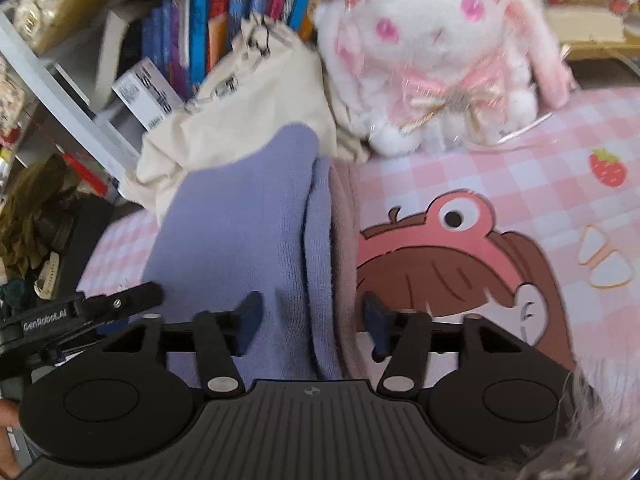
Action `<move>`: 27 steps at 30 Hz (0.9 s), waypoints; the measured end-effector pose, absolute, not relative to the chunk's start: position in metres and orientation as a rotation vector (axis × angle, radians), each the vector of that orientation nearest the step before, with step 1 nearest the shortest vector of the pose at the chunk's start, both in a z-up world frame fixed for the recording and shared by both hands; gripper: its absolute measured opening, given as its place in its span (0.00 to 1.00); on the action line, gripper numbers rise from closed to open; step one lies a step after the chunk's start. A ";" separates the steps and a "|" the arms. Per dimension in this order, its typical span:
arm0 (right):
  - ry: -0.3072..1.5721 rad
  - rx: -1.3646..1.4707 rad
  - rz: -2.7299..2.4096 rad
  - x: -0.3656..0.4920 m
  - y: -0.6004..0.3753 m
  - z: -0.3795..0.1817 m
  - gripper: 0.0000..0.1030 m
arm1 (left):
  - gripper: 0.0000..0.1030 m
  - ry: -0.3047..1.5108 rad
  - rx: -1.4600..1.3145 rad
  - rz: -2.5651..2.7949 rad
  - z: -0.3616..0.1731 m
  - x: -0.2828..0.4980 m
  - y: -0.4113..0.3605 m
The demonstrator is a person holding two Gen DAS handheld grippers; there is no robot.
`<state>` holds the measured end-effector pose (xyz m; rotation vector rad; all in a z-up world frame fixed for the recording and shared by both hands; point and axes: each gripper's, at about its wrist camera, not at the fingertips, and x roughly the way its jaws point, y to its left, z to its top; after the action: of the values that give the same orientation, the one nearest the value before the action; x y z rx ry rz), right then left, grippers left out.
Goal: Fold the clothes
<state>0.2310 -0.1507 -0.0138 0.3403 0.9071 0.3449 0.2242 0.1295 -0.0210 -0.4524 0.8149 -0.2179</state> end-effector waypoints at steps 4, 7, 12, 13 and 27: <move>0.851 0.303 0.323 0.203 -0.157 -0.003 0.63 | 0.74 0.779 -0.389 -0.216 -0.011 0.194 0.125; 0.810 0.274 0.307 0.182 -0.162 0.004 0.70 | 0.76 0.783 -0.323 -0.194 -0.010 0.169 0.115; 0.759 0.153 0.272 0.131 -0.152 0.009 0.80 | 0.82 0.763 -0.234 -0.115 -0.012 0.129 0.097; 0.752 0.139 0.266 0.124 -0.151 0.009 0.83 | 0.83 0.761 -0.222 -0.103 -0.012 0.122 0.094; 0.644 -0.030 0.088 0.033 -0.141 -0.003 1.00 | 0.97 0.661 -0.085 -0.021 -0.003 0.052 0.068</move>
<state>0.0331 -0.1412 -0.0032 -0.0295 0.6437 0.0881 0.0517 0.0682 -0.0028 -0.0848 0.6606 -0.0209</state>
